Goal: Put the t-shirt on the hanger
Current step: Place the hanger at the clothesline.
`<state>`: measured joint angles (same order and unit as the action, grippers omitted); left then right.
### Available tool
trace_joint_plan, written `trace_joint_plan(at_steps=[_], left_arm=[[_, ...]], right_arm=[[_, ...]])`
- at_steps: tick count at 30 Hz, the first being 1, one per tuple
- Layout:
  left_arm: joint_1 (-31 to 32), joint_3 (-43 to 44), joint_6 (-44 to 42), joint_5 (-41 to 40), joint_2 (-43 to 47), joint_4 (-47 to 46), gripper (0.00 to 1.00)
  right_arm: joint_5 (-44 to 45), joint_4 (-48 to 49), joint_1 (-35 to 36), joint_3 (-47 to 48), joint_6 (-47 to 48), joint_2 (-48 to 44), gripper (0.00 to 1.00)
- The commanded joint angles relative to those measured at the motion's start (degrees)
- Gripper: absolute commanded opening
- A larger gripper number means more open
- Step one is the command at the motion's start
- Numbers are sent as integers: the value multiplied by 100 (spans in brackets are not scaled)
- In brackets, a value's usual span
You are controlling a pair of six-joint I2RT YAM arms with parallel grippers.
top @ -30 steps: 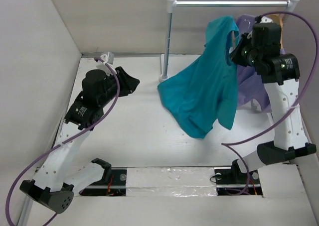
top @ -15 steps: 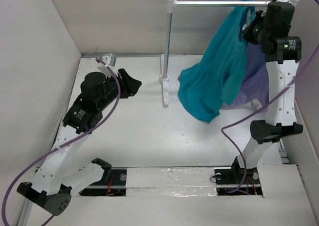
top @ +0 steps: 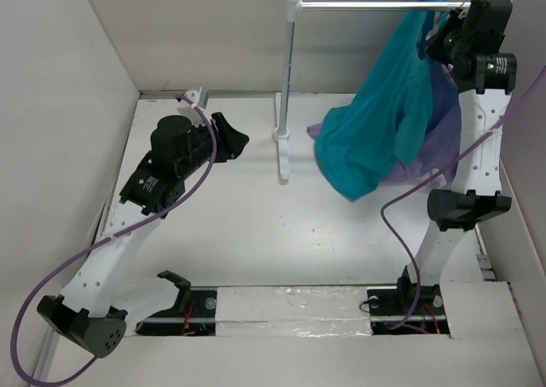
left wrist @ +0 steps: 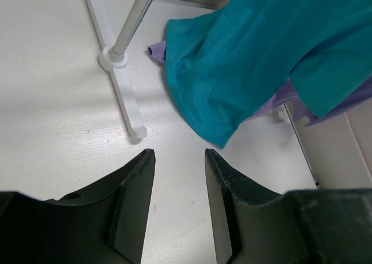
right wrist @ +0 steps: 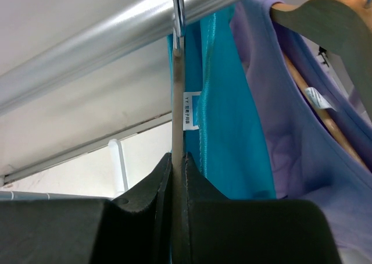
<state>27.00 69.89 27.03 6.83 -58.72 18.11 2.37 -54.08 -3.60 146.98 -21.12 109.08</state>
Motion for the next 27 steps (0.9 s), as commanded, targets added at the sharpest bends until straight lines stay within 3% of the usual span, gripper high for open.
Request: trace_joint_plan(at_steps=[1,20,21,23,24,26,27], left_arm=[[24,227,4,187,-61,-369,37],[24,254,66,231,-403,-361,37],[24,245,57,231,-395,-361,37],[24,236,66,292,-412,-361,37],[24,236,57,310,-412,-343,39],[24,280,48,371,-412,-265,41],[24,297,40,372,-412,-220,44]], right_arm=[[-184,785,-54,305,109,87,0],[-369,1769,-238,-2216,91,-782,1],[-369,1839,-238,-2296,56,-852,4],[-343,1919,-238,-2558,-66,-1115,33],[-343,2093,-238,-2673,-137,-1230,56],[-290,2270,-238,-2928,-303,-1511,71],[-272,2436,-238,-3155,-348,-1791,82]])
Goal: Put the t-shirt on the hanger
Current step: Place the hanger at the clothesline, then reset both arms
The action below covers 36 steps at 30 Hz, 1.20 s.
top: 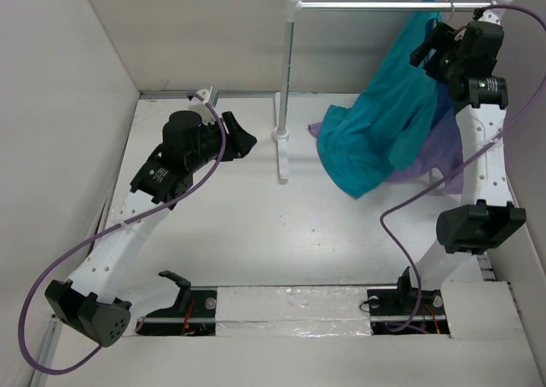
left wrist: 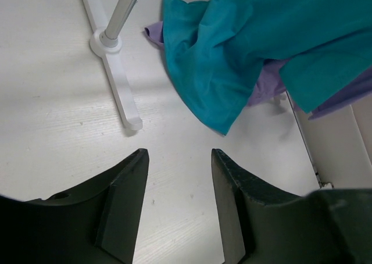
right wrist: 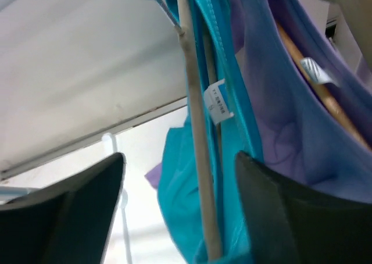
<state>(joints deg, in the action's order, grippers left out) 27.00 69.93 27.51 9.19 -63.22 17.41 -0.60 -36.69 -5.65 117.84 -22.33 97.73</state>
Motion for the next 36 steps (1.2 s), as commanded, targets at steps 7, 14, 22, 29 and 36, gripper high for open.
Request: trace_joint_plan(at_steps=[7,14,22,29,36], left_arm=[[24,276,-9,232,284,-132,49],[24,249,519,162,601,-783,56],[24,136,712,-566,854,-677,57],[24,-41,1265,-647,970,-765,54],[24,-507,1960,-629,1198,-1037,55]], right_arm=[[272,987,20,-979,-597,-1982,100],[-877,2604,703,-3511,-1686,-4127,100],[-1714,1676,1935,-4927,-1362,-5483,100],[-1434,602,2472,-6193,-1239,-6521,100],[-1320,531,2946,-6037,-993,-6478,100]])
